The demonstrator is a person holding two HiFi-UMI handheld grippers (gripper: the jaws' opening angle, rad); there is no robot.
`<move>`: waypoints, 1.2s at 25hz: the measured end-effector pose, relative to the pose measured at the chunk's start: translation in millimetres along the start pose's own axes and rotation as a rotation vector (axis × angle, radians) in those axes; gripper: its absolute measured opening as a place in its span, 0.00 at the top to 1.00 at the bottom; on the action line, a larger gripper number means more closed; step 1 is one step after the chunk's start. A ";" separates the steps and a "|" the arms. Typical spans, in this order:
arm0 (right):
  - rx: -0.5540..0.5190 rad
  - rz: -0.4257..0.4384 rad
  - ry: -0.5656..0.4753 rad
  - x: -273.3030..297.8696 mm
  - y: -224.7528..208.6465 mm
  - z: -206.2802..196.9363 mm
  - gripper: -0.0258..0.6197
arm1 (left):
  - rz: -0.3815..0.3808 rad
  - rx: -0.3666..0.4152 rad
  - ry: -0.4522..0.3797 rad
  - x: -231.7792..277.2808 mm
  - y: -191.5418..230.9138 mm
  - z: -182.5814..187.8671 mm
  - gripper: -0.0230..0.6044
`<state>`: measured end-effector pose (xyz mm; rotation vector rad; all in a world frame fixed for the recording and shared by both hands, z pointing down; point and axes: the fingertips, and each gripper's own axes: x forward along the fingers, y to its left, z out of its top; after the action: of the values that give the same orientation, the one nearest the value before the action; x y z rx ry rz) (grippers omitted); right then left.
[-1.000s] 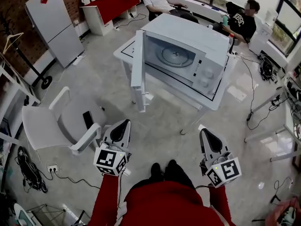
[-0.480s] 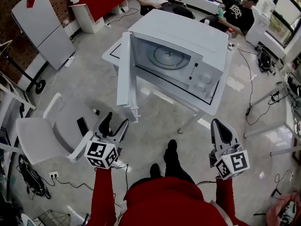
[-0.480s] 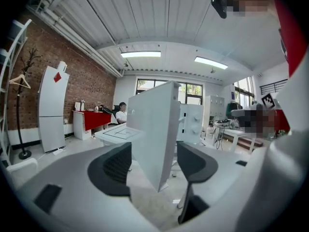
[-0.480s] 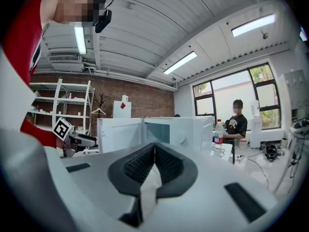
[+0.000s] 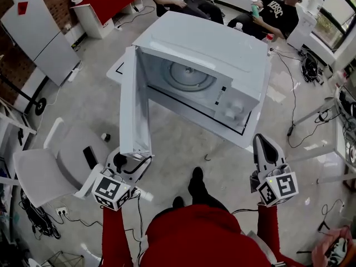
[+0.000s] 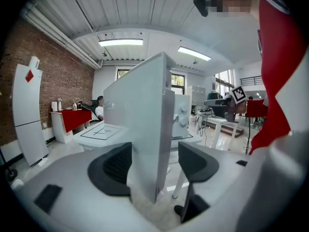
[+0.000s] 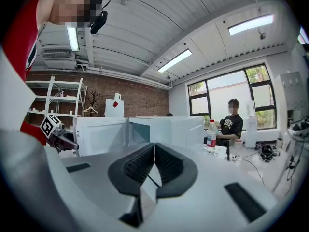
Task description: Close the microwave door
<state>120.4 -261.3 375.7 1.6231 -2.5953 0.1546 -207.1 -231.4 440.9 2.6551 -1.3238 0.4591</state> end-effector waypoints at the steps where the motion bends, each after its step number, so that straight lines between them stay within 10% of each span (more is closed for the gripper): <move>1: 0.001 0.002 0.005 3.1 -3.3 0.0 0.94 | -0.009 0.001 0.007 1.0 -2.4 0.5 0.47; 20: 0.025 0.018 0.008 39.5 -39.5 10.8 0.94 | -0.262 -0.002 -0.084 112.0 -83.8 51.8 0.48; 30: 0.045 0.014 0.010 35.2 -40.9 7.5 0.94 | -0.189 0.008 -0.167 163.1 -70.7 91.1 0.73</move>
<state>141.8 -311.4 374.3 1.6134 -2.6147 0.2229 -39.4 -335.3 409.7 2.8422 -1.0960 0.2237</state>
